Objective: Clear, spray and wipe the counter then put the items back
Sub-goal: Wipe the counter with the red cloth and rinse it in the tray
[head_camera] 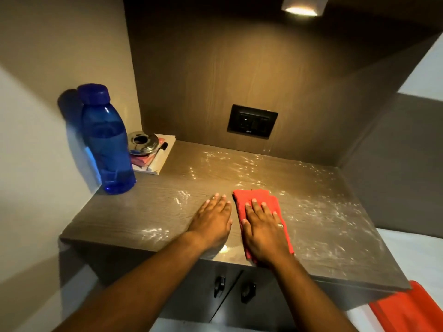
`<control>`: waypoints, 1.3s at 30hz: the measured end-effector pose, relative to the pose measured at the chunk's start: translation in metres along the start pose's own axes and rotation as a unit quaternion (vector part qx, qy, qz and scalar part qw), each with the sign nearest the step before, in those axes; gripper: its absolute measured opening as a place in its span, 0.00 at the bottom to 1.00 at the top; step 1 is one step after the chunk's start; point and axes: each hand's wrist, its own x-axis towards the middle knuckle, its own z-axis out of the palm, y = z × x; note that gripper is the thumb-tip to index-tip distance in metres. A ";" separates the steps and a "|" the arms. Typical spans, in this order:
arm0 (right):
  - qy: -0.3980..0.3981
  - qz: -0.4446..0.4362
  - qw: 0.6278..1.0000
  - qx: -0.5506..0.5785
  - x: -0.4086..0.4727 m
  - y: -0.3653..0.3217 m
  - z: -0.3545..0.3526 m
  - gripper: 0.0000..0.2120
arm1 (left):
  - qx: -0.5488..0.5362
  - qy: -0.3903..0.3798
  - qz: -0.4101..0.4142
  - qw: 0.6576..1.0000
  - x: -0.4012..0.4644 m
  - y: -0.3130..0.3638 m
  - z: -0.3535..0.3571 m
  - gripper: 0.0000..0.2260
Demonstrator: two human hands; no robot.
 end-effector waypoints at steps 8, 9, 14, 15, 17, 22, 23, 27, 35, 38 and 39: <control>0.046 0.184 0.982 -0.012 -0.059 0.100 -0.016 0.28 | 0.014 -0.001 0.003 1.000 0.034 0.057 0.016 0.28; 0.049 0.212 0.976 -0.014 -0.065 0.117 -0.021 0.28 | 0.010 -0.001 0.000 1.000 0.040 0.065 0.019 0.28; 0.054 0.335 0.941 0.000 -0.074 0.178 -0.038 0.29 | 0.016 0.008 -0.003 1.000 0.063 0.073 0.030 0.30; 0.059 0.354 0.933 0.005 -0.071 0.183 -0.039 0.30 | 0.017 0.013 -0.005 1.000 0.063 0.071 0.031 0.31; 0.065 0.386 0.920 0.010 -0.060 0.190 -0.039 0.32 | 0.017 0.014 -0.008 1.000 0.064 0.071 0.032 0.31; 0.048 0.436 0.899 0.021 -0.009 0.213 -0.049 0.35 | -0.001 0.030 -0.011 0.999 0.062 0.071 0.028 0.30; 0.044 0.437 0.898 0.027 0.010 0.217 -0.053 0.36 | -0.002 0.039 -0.009 0.999 0.063 0.071 0.028 0.30; 0.014 0.419 0.906 0.053 0.091 0.208 -0.051 0.34 | -0.012 0.042 -0.009 0.999 0.063 0.069 0.030 0.31; -0.009 0.124 0.992 0.003 0.077 0.122 -0.032 0.32 | 0.007 0.046 -0.017 0.999 0.066 0.071 0.032 0.30; 0.013 0.143 0.990 0.004 0.015 0.134 -0.033 0.32 | 0.005 0.039 -0.019 0.999 0.065 0.071 0.031 0.30; 0.028 0.176 0.984 -0.002 -0.008 0.141 -0.032 0.32 | 0.005 0.035 -0.016 0.999 0.065 0.072 0.031 0.30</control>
